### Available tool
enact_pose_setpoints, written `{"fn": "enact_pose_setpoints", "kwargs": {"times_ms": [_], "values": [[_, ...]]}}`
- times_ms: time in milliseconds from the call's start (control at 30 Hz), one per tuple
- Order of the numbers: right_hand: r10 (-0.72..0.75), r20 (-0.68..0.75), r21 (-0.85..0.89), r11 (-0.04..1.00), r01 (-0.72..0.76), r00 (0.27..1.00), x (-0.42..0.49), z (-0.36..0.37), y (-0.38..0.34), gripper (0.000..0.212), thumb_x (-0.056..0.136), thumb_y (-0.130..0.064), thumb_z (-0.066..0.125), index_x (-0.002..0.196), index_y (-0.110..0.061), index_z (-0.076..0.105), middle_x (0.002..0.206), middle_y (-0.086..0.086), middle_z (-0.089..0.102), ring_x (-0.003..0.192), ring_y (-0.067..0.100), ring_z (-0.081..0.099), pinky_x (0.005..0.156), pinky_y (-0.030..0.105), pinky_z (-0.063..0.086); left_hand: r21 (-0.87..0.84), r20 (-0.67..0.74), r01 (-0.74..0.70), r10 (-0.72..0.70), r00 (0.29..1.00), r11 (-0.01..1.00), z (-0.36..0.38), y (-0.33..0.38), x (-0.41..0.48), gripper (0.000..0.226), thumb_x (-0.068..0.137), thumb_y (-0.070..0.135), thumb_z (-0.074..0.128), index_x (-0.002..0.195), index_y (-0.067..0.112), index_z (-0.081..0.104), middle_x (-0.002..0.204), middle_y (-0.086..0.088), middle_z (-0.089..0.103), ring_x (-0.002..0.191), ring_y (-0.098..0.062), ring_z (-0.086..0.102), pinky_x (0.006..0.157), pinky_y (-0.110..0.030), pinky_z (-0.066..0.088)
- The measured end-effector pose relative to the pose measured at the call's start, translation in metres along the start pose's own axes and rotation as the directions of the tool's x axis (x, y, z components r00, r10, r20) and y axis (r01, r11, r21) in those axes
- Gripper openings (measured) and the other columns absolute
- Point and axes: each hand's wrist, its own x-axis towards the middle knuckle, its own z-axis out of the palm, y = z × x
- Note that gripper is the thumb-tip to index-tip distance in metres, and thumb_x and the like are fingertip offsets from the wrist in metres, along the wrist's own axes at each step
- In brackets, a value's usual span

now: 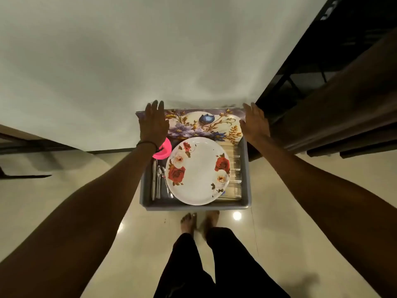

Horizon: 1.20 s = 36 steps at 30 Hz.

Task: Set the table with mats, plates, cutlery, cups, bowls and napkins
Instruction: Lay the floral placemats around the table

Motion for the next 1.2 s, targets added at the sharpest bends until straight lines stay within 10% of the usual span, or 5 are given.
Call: {"fn": "enact_pose_setpoints", "kwargs": {"times_ms": [267,700,900,1067,1200], "values": [[-0.065,-0.064,-0.287,0.957,0.044,0.996,0.033,0.024,0.016,0.039,0.090,-0.014,0.066,0.127,-0.014,0.052,0.124,0.014,0.057,0.115,0.032,0.053,0.092,0.043,0.045,0.291,-0.023,-0.011,0.019,1.000,0.957,0.009,-0.022,0.021,0.031,0.082,-0.001,0.052,0.107,0.017,0.060,0.092,-0.010,0.065,0.093,-0.036,0.058,0.087,-0.048,0.038],[-0.017,-0.233,-0.168,0.985,-0.023,0.972,-0.021,-0.063,0.014,0.012,0.097,-0.017,0.058,0.106,-0.011,0.062,0.099,0.013,0.069,0.089,0.030,0.066,0.080,0.038,0.045,0.265,-0.159,-0.106,0.152,0.976,0.958,-0.082,-0.013,0.004,0.031,0.081,-0.006,0.050,0.096,0.019,0.062,0.080,-0.006,0.062,0.077,-0.034,0.053,0.060,-0.035,0.029],[0.140,-0.266,0.162,0.982,-0.099,0.954,-0.061,-0.130,0.021,0.019,0.096,-0.023,0.055,0.107,-0.013,0.067,0.099,0.012,0.072,0.090,0.032,0.067,0.083,0.043,0.053,0.203,-0.200,-0.176,0.217,0.955,0.963,-0.145,-0.001,-0.009,0.027,0.084,0.001,0.055,0.094,0.023,0.066,0.079,-0.003,0.066,0.075,-0.033,0.058,0.061,-0.034,0.029],[0.383,-0.305,0.628,0.769,-0.118,0.872,-0.118,-0.194,0.058,0.025,0.092,-0.031,0.068,0.102,-0.008,0.068,0.090,0.005,0.068,0.082,0.023,0.065,0.067,0.031,0.054,-0.078,-0.318,-0.351,0.310,0.896,0.933,-0.202,0.044,-0.015,0.010,0.094,0.026,0.058,0.097,0.025,0.068,0.086,0.000,0.072,0.084,-0.028,0.063,0.064,-0.034,0.043],[0.538,-0.332,0.759,0.640,-0.119,0.775,-0.171,-0.228,0.097,0.030,0.094,-0.028,0.067,0.112,-0.004,0.063,0.099,0.003,0.065,0.087,0.020,0.064,0.060,0.017,0.046,-0.243,-0.361,-0.536,0.437,0.824,0.809,-0.231,0.110,-0.024,0.049,0.091,0.068,0.036,0.089,0.028,0.065,0.074,0.008,0.065,0.074,-0.012,0.056,0.058,-0.029,0.036]]}}
